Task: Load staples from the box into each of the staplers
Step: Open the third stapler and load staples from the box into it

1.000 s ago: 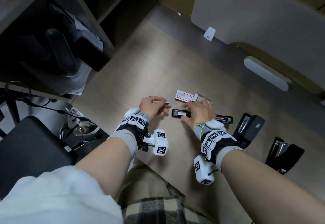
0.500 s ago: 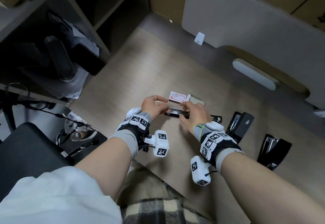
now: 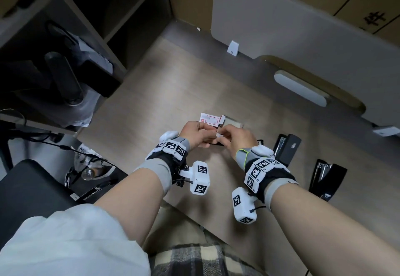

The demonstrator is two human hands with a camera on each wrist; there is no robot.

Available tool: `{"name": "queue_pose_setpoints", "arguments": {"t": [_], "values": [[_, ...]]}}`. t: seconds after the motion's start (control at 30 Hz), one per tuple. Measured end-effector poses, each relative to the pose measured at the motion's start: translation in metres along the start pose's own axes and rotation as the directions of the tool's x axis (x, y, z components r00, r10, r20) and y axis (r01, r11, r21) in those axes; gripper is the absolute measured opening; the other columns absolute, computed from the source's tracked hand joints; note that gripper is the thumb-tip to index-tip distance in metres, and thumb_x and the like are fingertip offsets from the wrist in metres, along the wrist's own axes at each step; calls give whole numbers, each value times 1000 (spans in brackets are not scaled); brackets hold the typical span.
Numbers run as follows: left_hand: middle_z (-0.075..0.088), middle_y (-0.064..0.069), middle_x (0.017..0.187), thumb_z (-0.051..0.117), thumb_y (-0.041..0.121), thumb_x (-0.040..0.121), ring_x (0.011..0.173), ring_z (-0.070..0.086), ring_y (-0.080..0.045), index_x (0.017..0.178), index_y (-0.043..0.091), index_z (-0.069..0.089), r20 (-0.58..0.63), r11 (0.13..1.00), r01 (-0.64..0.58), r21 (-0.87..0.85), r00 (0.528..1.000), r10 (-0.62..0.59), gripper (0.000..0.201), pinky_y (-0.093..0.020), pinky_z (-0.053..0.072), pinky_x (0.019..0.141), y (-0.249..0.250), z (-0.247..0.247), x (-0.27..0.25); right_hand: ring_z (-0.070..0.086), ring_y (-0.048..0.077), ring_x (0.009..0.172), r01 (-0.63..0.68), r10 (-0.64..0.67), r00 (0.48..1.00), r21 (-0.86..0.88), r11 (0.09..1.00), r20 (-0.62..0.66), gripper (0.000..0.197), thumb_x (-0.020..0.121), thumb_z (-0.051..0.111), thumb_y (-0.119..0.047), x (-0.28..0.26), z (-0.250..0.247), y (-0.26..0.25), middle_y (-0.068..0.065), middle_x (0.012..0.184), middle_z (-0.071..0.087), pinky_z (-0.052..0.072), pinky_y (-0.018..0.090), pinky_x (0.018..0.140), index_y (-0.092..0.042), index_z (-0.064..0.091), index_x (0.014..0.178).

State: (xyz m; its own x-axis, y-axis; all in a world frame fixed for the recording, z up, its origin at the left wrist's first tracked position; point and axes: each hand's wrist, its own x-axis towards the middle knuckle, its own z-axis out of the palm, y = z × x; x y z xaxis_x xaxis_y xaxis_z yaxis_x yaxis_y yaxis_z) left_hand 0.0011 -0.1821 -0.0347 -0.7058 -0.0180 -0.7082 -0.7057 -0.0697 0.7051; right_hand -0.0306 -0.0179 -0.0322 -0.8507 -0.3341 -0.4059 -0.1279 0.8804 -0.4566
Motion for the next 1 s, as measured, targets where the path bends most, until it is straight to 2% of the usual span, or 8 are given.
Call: {"name": "queue_pose_setpoints", "arguments": {"t": [0.13,0.23,0.3,0.47,0.6,0.67,0.8,1.0], "values": [[74,-7,76,74,15,84,62,68,-14,87,18,70,-117,995,-71,74,990,79,6,-24,52,55,-1,-4,4,64,21,98,-43,41,999,-52,998,-33,24,87,63,-43,1,3,2,-3,101,71,51,33,80,-34,65,108],[72,5,71,74,20,75,63,64,-10,76,26,71,-317,973,-73,221,938,142,7,-23,53,68,-9,-12,16,65,24,95,-35,37,999,-98,995,20,28,84,62,-47,7,11,5,-2,100,71,52,35,81,-36,65,109],[67,11,70,73,21,74,63,61,-10,79,29,69,-387,959,-18,283,913,131,10,-20,49,65,-17,-17,22,65,26,95,-12,18,999,-158,987,39,27,84,61,-47,10,13,6,-1,99,71,50,36,84,-36,66,108],[66,2,71,83,30,66,59,60,-16,84,22,66,-322,954,102,283,947,-6,26,-30,54,68,-32,-21,31,49,22,110,76,-87,996,-284,956,-26,20,89,61,-39,10,15,9,-9,105,69,35,34,94,-33,70,106],[66,-1,65,82,28,65,52,57,-18,82,19,65,-280,953,118,280,959,-36,25,-25,50,52,-40,-18,37,48,23,108,86,-94,996,-304,949,-9,20,89,62,-40,11,21,7,-7,105,69,33,35,95,-31,71,104],[66,-2,63,82,27,65,52,57,-20,77,21,66,-266,953,108,284,964,-30,22,-24,47,50,-41,-19,38,49,23,107,87,-96,995,-298,950,-17,19,89,62,-39,11,22,6,-6,104,70,33,35,93,-30,71,103],[65,-2,59,83,27,68,52,56,-22,71,22,68,-237,950,108,293,971,-38,16,-27,49,55,-43,-24,41,50,23,105,93,-101,995,-285,954,-13,18,89,62,-39,10,19,4,-8,101,71,32,34,90,-31,71,102],[69,-2,63,82,26,72,54,58,-21,73,21,70,-249,957,101,271,968,-31,13,-39,59,67,-45,-25,39,51,22,102,75,-92,994,-241,968,-63,15,86,67,-37,5,17,5,-9,96,72,32,34,89,-30,73,98]]}}
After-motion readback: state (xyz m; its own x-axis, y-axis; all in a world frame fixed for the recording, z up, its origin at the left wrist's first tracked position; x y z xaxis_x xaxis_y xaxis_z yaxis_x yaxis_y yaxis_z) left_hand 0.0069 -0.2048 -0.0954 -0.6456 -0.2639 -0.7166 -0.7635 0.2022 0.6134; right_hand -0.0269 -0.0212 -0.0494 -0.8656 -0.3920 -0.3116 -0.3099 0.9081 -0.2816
